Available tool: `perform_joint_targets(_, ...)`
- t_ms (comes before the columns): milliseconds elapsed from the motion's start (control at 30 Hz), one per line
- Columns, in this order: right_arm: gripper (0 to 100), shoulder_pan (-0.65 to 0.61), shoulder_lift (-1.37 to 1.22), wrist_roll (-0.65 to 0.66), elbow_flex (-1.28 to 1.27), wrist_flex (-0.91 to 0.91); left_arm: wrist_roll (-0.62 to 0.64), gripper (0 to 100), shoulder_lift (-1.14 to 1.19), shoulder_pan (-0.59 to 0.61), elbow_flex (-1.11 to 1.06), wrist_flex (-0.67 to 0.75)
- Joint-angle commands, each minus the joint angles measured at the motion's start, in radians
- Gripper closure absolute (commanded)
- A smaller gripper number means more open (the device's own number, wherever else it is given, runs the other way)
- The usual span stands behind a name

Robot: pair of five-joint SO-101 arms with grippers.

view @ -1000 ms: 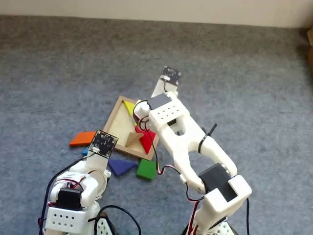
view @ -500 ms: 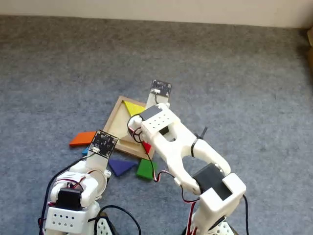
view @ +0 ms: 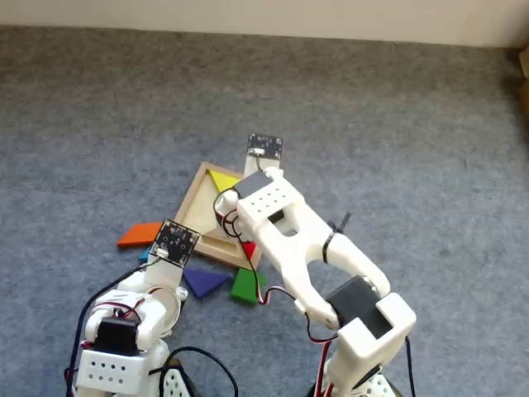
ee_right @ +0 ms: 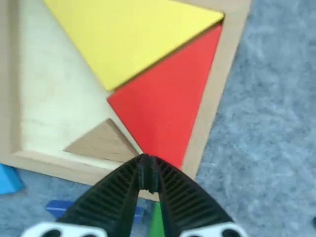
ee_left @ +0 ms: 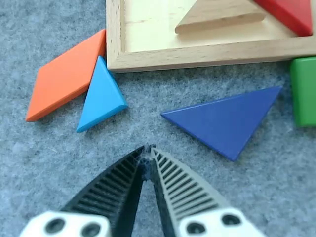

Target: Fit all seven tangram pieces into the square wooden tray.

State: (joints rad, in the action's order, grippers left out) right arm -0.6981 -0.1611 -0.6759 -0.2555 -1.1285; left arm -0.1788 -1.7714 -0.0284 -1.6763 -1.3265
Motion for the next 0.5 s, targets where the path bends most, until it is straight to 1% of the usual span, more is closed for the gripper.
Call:
perform_joint_targets(0,99.3,-0.001,0.021,0.009,0.090,0.028,0.005,99,-0.058,0.008,-0.019,-0.005)
perform_joint_targets(133,99.3,-0.002,0.013,0.005,0.085,0.189,0.005,99,-0.058,0.008,-0.019,-0.005)
perform_joint_targets(267,99.3,-0.018,0.016,0.003,-0.022,0.331,0.005,99,-0.058,0.008,-0.019,-0.005)
perform_joint_targets(467,99.3,-0.082,0.013,0.003,-0.116,0.432,0.005,99,-0.058,0.008,-0.019,-0.005)
